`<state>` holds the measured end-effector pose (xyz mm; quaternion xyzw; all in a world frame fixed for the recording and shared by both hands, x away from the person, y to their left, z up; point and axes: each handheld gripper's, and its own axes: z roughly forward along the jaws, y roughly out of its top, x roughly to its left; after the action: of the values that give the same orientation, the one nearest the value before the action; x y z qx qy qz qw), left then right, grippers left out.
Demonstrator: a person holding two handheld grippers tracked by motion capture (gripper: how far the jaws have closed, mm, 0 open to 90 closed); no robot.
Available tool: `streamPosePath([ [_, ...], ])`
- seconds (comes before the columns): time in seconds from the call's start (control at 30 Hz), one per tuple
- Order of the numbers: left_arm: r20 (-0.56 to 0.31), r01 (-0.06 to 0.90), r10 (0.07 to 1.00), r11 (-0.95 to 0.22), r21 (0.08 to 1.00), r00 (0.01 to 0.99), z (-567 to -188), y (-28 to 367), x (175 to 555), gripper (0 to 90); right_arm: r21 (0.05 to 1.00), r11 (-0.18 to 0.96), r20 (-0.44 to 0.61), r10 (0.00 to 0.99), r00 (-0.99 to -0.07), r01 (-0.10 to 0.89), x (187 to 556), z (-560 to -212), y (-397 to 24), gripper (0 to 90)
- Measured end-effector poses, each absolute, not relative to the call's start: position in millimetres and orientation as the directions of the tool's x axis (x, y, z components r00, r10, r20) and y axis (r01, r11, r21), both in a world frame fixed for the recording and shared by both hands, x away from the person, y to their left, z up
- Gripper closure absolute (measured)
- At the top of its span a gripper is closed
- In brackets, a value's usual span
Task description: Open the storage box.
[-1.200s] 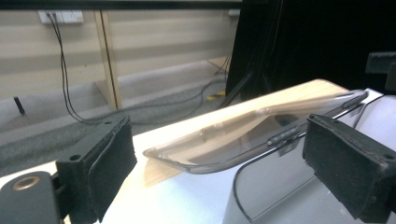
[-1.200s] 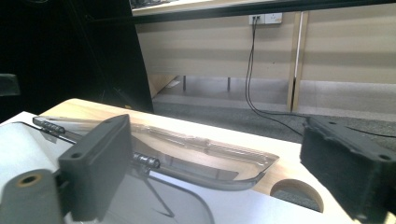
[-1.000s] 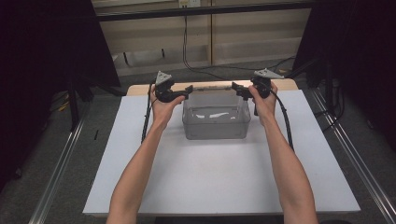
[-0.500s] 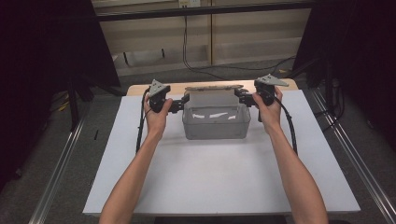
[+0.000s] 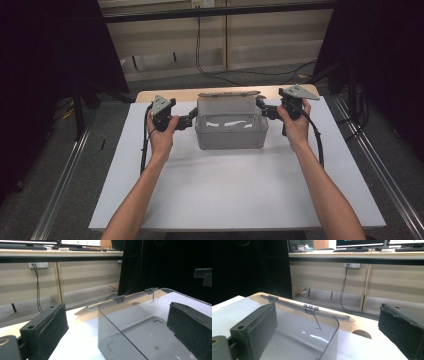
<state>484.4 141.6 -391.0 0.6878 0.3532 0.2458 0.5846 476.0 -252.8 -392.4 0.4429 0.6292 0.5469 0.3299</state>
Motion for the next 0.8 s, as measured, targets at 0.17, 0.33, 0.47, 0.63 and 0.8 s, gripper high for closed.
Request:
streamPosePath([
  [0.17, -0.057, 0.181, 0.778, -0.073, 0.981, 0.626, -392, 146, 471, 2.9, 0.985, 0.027, 0.041, 0.924, -0.38, 0.173, 459, -390, -254, 1.4],
  [0.33, -0.062, 0.18, 0.788, -0.063, 0.982, 0.613, -394, 154, 456, 3.0, 0.987, 0.025, 0.039, 0.923, -0.382, 0.16, 445, -391, -256, 1.0],
  [0.47, -0.069, 0.184, 0.793, -0.055, 0.981, 0.605, -395, 159, 445, 3.0, 0.989, 0.026, 0.032, 0.927, -0.375, 0.147, 434, -392, -257, 0.9],
  [0.63, -0.08, 0.192, 0.798, -0.045, 0.98, 0.597, -398, 166, 433, 3.0, 0.989, 0.046, 0.01, 0.929, -0.37, 0.142, 422, -396, -256, 0.4],
  [0.8, -0.067, 0.159, 0.805, -0.035, 0.987, 0.589, -402, 172, 416, 3.0, 0.99, 0.05, 0.0, 0.93, -0.368, 0.128, 407, -402, -254, 0.2],
])
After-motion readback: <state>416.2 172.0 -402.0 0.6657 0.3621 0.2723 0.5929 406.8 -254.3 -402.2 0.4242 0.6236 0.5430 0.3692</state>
